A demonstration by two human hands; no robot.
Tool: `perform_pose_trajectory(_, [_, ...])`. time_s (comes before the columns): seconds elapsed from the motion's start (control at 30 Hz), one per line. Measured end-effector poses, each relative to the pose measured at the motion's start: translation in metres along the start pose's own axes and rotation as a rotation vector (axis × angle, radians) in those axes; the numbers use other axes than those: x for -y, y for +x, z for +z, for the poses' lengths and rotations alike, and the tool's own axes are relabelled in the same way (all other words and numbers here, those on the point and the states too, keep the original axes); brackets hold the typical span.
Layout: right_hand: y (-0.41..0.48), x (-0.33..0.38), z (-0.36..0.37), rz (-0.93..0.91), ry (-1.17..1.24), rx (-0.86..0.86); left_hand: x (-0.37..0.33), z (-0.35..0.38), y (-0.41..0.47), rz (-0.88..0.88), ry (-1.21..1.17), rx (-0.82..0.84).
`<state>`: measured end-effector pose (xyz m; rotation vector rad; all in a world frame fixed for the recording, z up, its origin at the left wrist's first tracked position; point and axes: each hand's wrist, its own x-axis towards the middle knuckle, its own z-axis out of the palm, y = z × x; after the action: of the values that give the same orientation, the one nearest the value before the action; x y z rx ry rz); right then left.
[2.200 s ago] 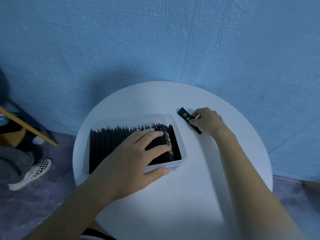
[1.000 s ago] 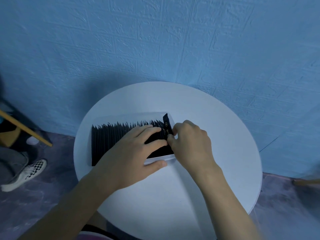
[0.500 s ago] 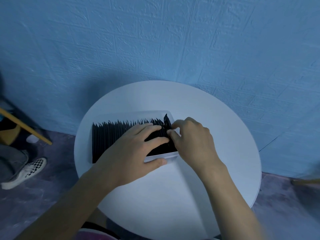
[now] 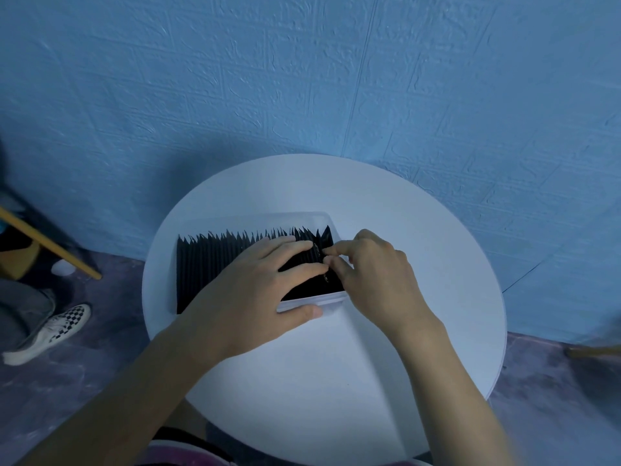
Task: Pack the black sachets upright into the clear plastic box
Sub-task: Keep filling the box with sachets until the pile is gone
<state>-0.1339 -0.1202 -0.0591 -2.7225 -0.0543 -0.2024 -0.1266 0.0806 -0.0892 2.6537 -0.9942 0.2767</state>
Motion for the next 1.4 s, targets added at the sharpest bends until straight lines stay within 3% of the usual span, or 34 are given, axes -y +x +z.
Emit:
perform_pose_trajectory(0.13, [0.0, -0.005, -0.007, -0.015, -0.019, -0.069, 0.0, 0.0, 0.0, 0.013, 0.037, -0.001])
perform_pose_trajectory(0.37, [-0.001, 0.0, -0.011, -0.036, -0.175, 0.042, -0.001, -0.001, 0.002, 0.036, 0.062, 0.029])
perform_pose_trajectory(0.63, [0.003, 0.0, -0.009, -0.036, -0.173, 0.131, 0.002, -0.002, 0.001, 0.055, 0.064, 0.089])
perform_pose_trajectory(0.83, [-0.004, -0.002, -0.005, -0.079, 0.018, -0.025, 0.0, -0.01, -0.007, 0.024, 0.121, -0.005])
perform_pose_trajectory(1.03, [-0.022, 0.008, 0.002, -0.182, 0.102, 0.194, 0.0, -0.007, -0.03, -0.087, 0.16, 0.017])
perform_pose_trajectory(1.3, [-0.031, -0.004, -0.001, -0.116, -0.093, 0.145, 0.003, -0.005, -0.012, 0.024, 0.114, 0.046])
perform_pose_trajectory(1.4, [-0.026, -0.002, -0.005, -0.174, -0.143, 0.04, 0.003, -0.007, -0.01, 0.031, 0.084, 0.045])
